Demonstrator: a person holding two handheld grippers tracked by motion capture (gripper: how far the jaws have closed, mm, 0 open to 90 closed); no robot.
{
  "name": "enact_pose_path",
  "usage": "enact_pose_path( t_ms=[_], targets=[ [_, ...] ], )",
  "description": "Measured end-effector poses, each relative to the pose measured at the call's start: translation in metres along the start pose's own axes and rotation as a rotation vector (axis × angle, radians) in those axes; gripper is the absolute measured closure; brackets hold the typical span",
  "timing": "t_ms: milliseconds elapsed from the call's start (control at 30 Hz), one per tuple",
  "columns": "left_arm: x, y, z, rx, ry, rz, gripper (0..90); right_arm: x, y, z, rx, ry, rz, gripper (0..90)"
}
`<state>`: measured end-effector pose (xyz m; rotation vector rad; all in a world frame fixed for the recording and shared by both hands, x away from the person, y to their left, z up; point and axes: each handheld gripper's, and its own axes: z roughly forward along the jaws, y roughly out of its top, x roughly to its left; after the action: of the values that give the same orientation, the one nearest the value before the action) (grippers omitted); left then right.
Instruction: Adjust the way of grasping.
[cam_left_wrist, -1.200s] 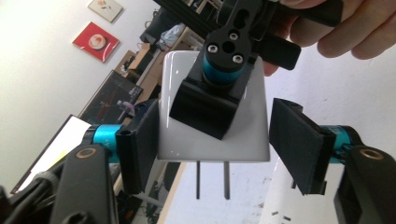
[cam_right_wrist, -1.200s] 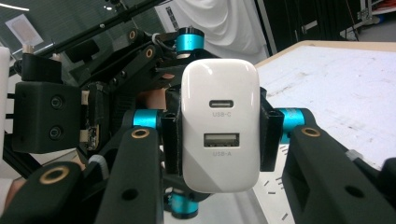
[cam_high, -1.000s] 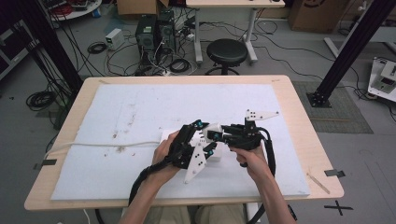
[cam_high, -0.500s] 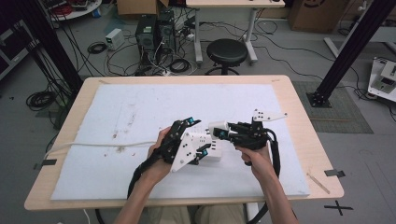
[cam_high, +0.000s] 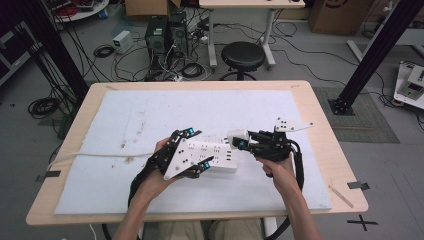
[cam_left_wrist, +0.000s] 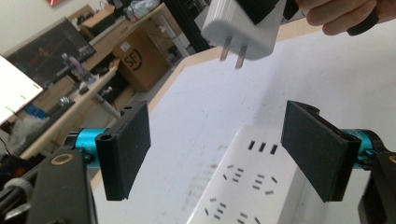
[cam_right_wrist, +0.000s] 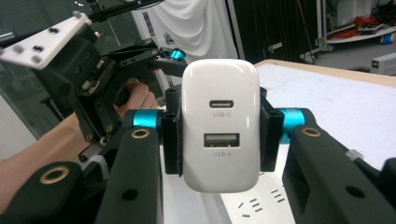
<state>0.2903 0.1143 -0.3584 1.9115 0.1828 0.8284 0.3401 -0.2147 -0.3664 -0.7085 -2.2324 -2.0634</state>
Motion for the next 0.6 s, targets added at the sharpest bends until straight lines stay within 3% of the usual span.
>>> enact_pose_path(
  t_ms=[133, 200, 233, 267, 333, 400, 433, 600],
  targets=[
    [0.015, -0.016, -0.018, -0.016, 0.026, -0.107, 24.0, 0.002, 0.000, -0.007, -0.010, -0.015, -0.018, 63.2],
    [0.015, -0.016, -0.018, -0.016, 0.026, -0.107, 24.0, 0.002, 0.000, -0.008, -0.013, -0.016, -0.024, 63.2],
    [0.026, -0.029, -0.033, -0.033, 0.056, -0.200, 24.0, 0.002, 0.000, -0.008, -0.013, -0.016, -0.024, 63.2],
    [0.030, -0.034, -0.038, -0.040, 0.069, -0.232, 24.0, 0.004, -0.001, -0.011, -0.011, -0.027, -0.034, 63.2],
    [0.037, -0.043, -0.049, -0.029, 0.096, -0.271, 24.0, 0.004, -0.002, -0.012, -0.012, -0.030, -0.052, 63.2],
    [0.037, -0.043, -0.049, -0.029, 0.096, -0.271, 24.0, 0.005, -0.003, -0.014, -0.008, -0.036, -0.052, 63.2],
    [0.043, -0.056, -0.063, -0.015, 0.135, -0.326, 24.0, 0.005, -0.003, -0.014, -0.008, -0.036, -0.052, 63.2],
    [0.052, -0.079, -0.087, 0.007, 0.198, -0.397, 24.1, 0.001, -0.005, -0.019, 0.011, -0.048, -0.065, 63.2]
  ],
)
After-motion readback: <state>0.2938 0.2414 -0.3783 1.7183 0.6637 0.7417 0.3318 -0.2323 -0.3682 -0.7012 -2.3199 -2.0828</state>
